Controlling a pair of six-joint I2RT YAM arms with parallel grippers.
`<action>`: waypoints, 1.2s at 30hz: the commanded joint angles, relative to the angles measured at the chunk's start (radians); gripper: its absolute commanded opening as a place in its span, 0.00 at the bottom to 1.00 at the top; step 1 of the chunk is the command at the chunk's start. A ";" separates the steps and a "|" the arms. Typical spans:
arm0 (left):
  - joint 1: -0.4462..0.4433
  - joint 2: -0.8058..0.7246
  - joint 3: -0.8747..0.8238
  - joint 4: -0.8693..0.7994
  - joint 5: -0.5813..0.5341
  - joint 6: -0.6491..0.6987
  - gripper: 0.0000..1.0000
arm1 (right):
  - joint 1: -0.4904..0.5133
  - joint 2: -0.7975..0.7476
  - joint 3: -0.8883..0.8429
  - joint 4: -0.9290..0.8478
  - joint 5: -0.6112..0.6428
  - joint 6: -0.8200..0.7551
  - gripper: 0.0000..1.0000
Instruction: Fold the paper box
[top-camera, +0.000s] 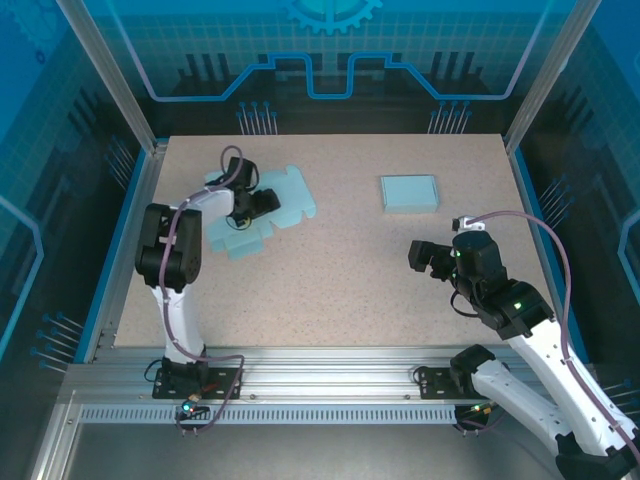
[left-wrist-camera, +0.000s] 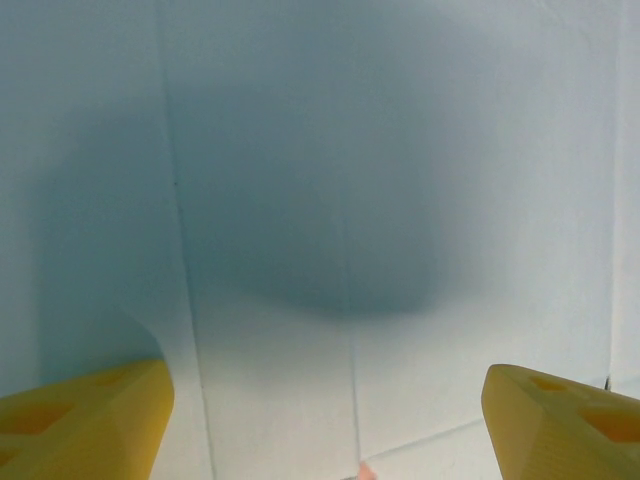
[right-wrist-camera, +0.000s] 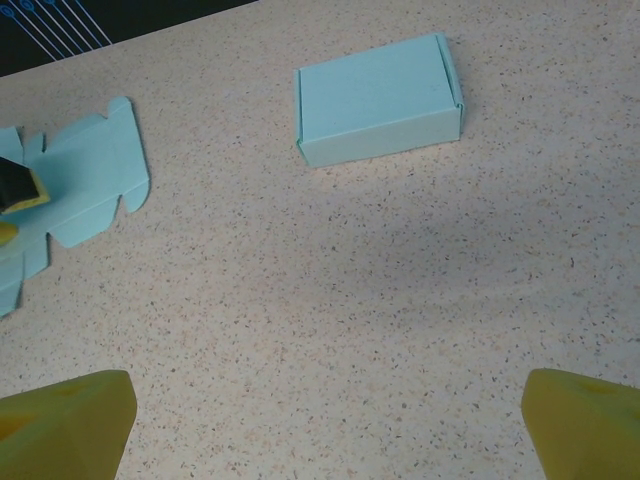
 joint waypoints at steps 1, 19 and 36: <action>-0.069 -0.019 -0.088 -0.078 0.070 0.029 0.83 | -0.010 -0.013 0.028 -0.012 0.016 -0.008 1.00; -0.523 -0.170 -0.316 -0.050 0.102 0.277 0.85 | -0.010 0.278 0.097 0.062 -0.135 -0.051 1.00; -0.538 -0.861 -0.640 -0.087 -0.337 -0.294 0.80 | 0.068 0.533 0.082 0.175 -0.181 -0.106 1.00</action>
